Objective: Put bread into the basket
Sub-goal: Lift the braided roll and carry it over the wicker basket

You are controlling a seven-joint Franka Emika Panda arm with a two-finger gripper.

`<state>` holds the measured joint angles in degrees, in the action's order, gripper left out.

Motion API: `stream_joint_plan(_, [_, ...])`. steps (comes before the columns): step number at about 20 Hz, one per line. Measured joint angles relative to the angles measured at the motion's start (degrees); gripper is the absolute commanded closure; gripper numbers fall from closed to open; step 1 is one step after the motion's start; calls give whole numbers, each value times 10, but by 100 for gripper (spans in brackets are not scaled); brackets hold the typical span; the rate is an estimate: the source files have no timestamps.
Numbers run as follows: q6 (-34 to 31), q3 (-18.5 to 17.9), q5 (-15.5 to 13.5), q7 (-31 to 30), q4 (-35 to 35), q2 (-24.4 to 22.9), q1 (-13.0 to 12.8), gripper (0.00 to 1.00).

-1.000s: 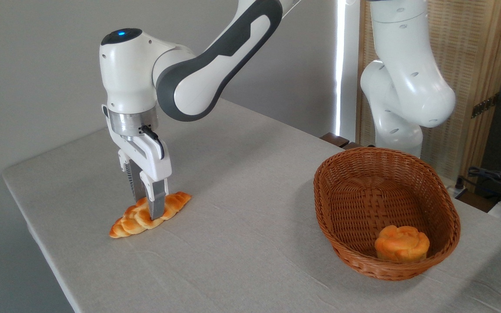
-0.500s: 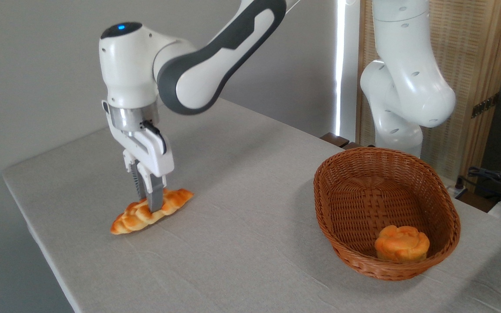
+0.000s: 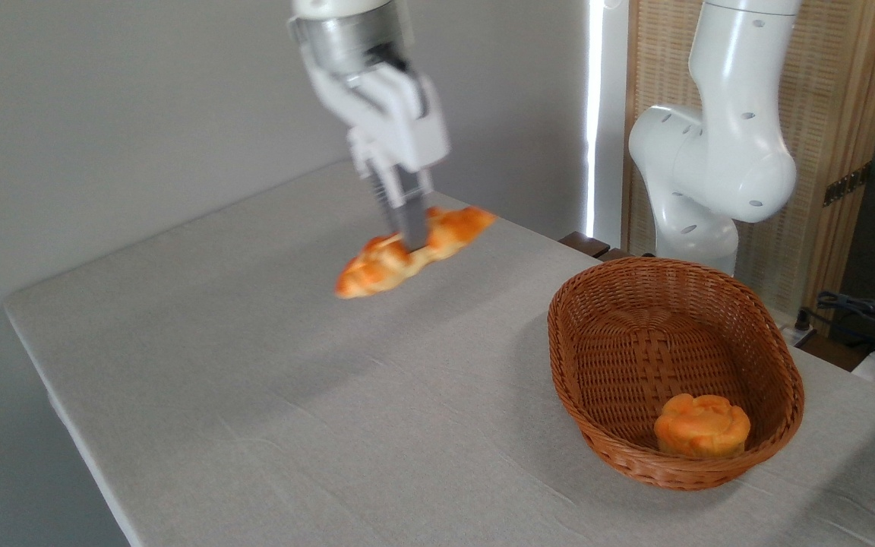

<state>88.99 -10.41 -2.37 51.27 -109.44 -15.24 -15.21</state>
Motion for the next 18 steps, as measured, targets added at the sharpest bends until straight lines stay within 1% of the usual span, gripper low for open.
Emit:
stream_joint_plan(2, [-31, -36, 5, 42, -31, -53, 1, 100])
stream_joint_plan(4, [-66, -67, 34, 66, -68, -108, 2, 100])
stream_joint_plan(5, [-82, -76, 51, 75, -82, -129, 2, 100])
stream_joint_plan(8, [-120, -94, 94, 132, -113, -167, 6, 99])
stream_joint_plan(9, [-123, -104, 105, 144, -123, -175, 8, 89])
stream_joint_plan(11, [-123, -131, 115, 159, -142, -192, 9, 80])
stream_joint_plan(12, [-123, -145, 117, 163, -152, -199, 9, 70])
stream_joint_plan(13, [-123, -156, 118, 168, -164, -204, 8, 69])
stream_joint_plan(15, [-123, -168, 121, 171, -190, -208, 4, 57])
stream_joint_plan(17, [-123, -187, 122, 171, -212, -207, -10, 54])
stream_joint_plan(18, [-123, -204, 123, 171, -219, -207, -22, 51])
